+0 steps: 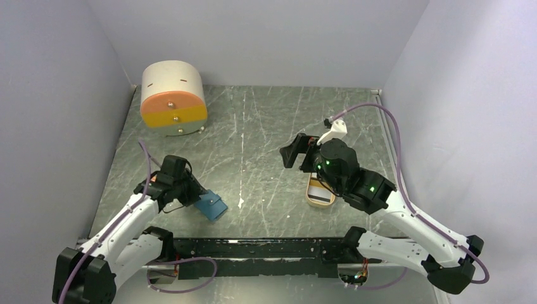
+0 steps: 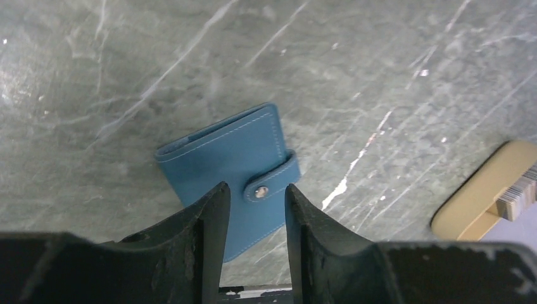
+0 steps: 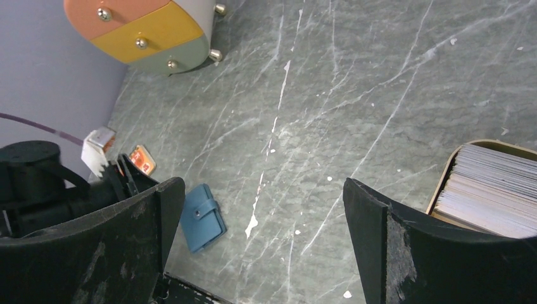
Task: Put the credit cards into the card holder
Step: Move the card holder to the center of the board.
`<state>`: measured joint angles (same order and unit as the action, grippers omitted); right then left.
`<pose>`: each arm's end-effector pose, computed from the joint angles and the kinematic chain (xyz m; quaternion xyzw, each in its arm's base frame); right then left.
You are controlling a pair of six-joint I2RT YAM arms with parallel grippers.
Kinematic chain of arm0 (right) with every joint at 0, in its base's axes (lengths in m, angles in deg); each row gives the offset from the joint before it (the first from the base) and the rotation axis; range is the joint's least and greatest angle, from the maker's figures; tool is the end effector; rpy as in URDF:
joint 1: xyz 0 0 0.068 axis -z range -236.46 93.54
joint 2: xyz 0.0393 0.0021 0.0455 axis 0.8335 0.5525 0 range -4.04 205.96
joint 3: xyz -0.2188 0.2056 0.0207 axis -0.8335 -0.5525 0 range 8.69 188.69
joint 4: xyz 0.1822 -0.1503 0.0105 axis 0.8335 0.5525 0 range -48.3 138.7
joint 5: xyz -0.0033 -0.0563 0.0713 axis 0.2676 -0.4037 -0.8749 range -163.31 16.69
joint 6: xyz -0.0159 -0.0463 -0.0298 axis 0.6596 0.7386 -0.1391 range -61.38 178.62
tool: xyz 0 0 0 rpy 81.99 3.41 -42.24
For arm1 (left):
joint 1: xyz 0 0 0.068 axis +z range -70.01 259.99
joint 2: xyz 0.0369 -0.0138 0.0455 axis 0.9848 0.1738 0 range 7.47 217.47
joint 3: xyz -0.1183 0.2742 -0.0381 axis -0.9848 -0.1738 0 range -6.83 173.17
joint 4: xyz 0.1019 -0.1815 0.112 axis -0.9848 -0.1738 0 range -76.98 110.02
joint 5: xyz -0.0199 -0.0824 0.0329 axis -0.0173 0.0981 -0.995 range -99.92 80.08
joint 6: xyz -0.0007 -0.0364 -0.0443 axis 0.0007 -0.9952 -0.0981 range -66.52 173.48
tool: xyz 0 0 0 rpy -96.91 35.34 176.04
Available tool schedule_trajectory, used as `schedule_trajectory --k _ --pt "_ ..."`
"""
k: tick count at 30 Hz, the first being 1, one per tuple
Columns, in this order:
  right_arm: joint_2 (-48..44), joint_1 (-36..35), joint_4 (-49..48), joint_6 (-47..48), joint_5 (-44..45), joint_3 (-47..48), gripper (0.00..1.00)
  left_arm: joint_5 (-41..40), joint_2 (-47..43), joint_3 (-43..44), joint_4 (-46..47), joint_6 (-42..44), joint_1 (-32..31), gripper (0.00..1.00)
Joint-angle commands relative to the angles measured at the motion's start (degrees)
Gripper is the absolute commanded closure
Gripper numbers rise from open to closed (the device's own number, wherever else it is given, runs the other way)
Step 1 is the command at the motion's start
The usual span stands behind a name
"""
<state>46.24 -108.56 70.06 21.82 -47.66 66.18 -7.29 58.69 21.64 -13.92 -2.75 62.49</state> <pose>0.1026 0.1035 0.3860 0.0173 0.8139 0.2553 0.5217 0.1173 -0.0390 0.2172 -0.3114 0.9058 -0.1894 0.2161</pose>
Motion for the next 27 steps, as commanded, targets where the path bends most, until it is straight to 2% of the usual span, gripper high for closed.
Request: schedule_trajectory --k 1,7,11,14,17,23,27 --pt "-1.6 0.2 -0.7 0.1 0.3 -0.3 0.00 -1.6 0.7 -2.9 4.2 -4.5 -0.7 0.58" --pt "-2.5 0.2 -0.3 0.1 0.3 -0.2 0.00 0.1 3.3 -6.8 9.9 -5.6 -2.9 0.58" --pt "-3.9 0.2 -0.7 0.0 -0.8 -2.3 0.00 3.8 5.9 -8.8 18.5 -4.0 -4.6 0.55" --pt "-4.4 0.2 -1.9 0.3 -4.5 -3.1 0.02 6.7 8.7 -9.7 24.6 -4.5 -6.2 0.58" --pt "-3.1 0.2 -2.7 -0.4 -8.8 -3.5 0.08 8.5 12.0 -9.2 29.9 -5.0 -8.5 0.60" --pt "5.6 -0.4 -3.1 -3.6 -15.1 -3.9 0.21 14.9 17.6 -5.8 37.3 -3.9 -12.1 0.62" --pt "10.7 -3.4 -5.8 -6.7 -15.9 -5.1 0.33 13.2 12.9 -0.7 28.8 1.7 -12.1 0.60"
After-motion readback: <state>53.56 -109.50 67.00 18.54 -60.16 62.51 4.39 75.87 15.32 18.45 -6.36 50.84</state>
